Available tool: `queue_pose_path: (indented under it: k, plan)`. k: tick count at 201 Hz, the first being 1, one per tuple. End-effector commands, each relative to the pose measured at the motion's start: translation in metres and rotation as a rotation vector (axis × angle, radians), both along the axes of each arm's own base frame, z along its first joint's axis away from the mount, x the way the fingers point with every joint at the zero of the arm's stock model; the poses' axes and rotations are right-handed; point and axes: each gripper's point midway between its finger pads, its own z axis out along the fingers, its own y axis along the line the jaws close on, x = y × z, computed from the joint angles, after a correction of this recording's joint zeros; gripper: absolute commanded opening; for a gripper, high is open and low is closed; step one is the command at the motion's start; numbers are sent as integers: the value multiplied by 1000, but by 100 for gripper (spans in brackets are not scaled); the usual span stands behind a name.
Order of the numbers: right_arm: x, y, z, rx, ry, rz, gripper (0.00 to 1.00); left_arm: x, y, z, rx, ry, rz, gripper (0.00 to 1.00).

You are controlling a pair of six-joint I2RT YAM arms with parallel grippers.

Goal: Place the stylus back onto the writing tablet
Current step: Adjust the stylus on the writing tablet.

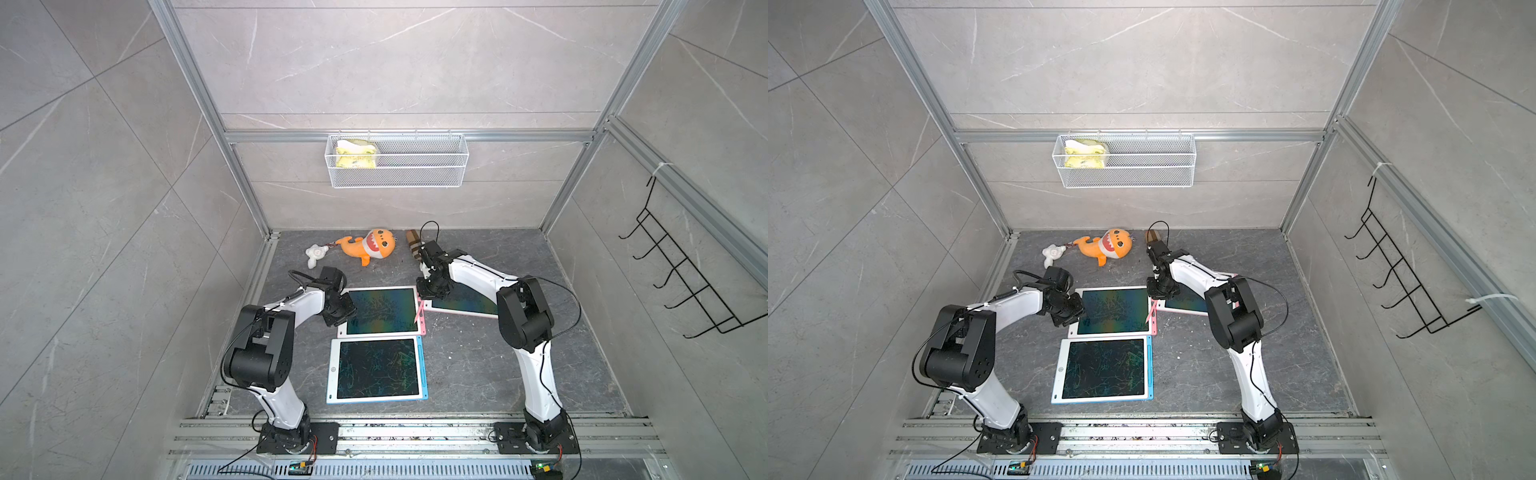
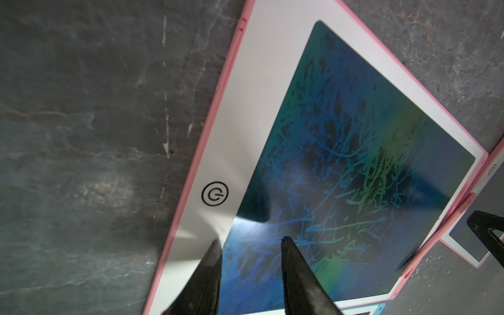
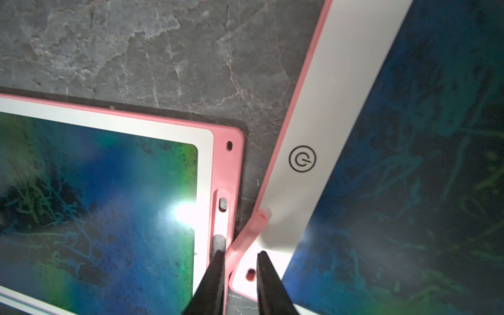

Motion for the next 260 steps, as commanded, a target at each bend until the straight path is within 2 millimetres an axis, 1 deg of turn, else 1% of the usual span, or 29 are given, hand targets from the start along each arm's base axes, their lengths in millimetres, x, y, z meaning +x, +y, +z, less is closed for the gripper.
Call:
queue_pose_path:
  k: [1,31,68,114,152,196,260]
  plan:
    - [0,0,-9,-13,22,-9,24,-9,0,-9,9,49,-20,38]
    - [0,3,-11,1,29,-5,24,-11,1,-11,12,56,-20,38]
    - [1,6,-14,10,35,0,21,-13,1,-11,13,57,-19,38]
    - [5,10,-12,14,29,7,18,-13,0,-12,10,60,-17,38]
    - [6,13,-12,28,26,9,18,-14,1,-12,11,59,-17,38]
    - [4,19,-17,33,41,19,18,-15,1,-14,12,66,-18,38]
    - [7,22,-10,43,28,22,20,-15,-1,-13,11,65,-17,38]
